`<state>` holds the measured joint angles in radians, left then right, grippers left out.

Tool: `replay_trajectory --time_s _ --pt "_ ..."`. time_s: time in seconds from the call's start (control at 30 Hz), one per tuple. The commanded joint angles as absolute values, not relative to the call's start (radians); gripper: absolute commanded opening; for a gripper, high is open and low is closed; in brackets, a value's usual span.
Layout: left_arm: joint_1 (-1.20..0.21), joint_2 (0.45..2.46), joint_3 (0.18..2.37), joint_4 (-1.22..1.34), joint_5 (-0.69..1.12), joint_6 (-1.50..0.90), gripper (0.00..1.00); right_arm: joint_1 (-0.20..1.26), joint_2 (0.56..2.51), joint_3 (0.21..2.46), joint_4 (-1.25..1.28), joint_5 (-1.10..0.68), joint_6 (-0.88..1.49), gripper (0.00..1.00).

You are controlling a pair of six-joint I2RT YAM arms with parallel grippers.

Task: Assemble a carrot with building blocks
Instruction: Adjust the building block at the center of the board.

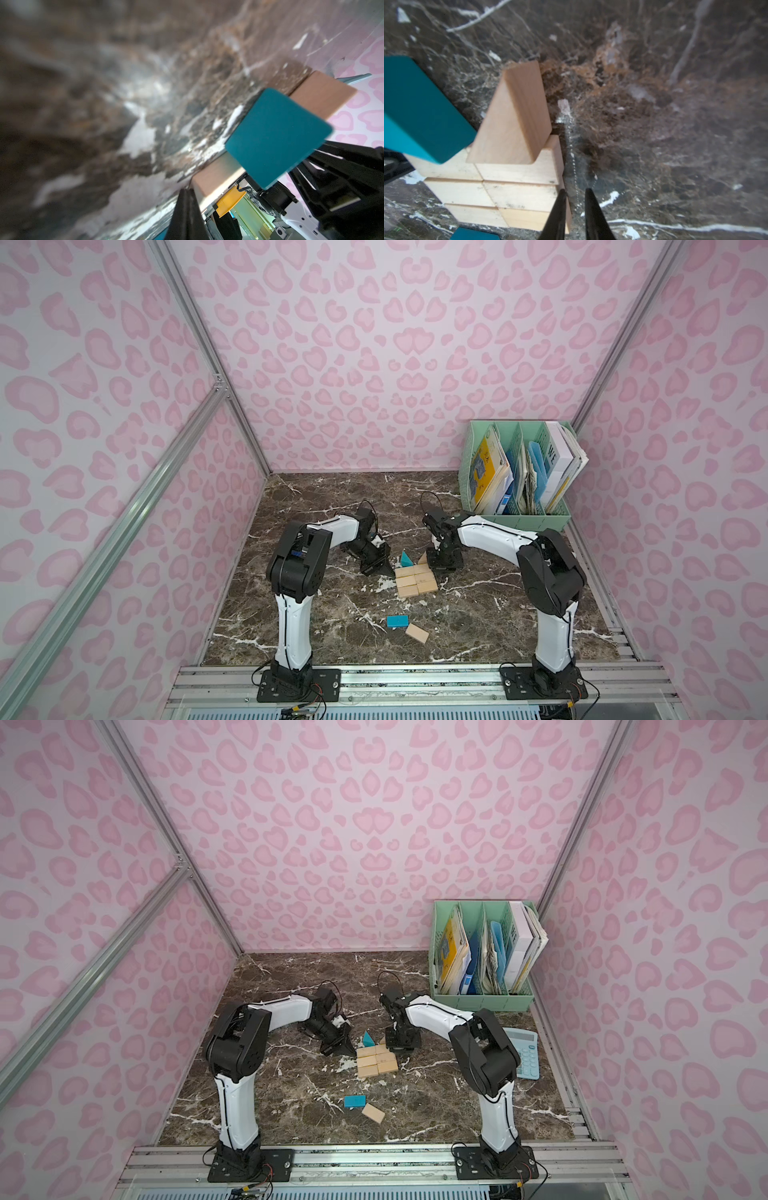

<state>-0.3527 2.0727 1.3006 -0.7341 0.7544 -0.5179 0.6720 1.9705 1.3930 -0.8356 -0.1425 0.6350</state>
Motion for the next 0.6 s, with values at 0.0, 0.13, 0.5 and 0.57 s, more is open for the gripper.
replay_trajectory --time_s 0.0,0.13,0.5,0.57 --pt "-0.353 2.072 1.298 -0.788 0.705 -0.536 0.00 0.672 1.959 1.387 -0.858 -0.119 0.643 0.20" --pt "-0.353 2.034 1.299 -0.840 0.630 -0.512 0.00 0.660 1.938 1.372 -0.861 -0.109 0.644 0.21" --pt "-0.353 1.948 1.296 -0.929 0.491 -0.469 0.04 0.650 1.905 1.325 -0.856 -0.098 0.638 0.53" --pt "-0.353 1.941 1.291 -0.935 0.488 -0.467 0.00 0.649 1.903 1.322 -0.856 -0.097 0.639 0.56"
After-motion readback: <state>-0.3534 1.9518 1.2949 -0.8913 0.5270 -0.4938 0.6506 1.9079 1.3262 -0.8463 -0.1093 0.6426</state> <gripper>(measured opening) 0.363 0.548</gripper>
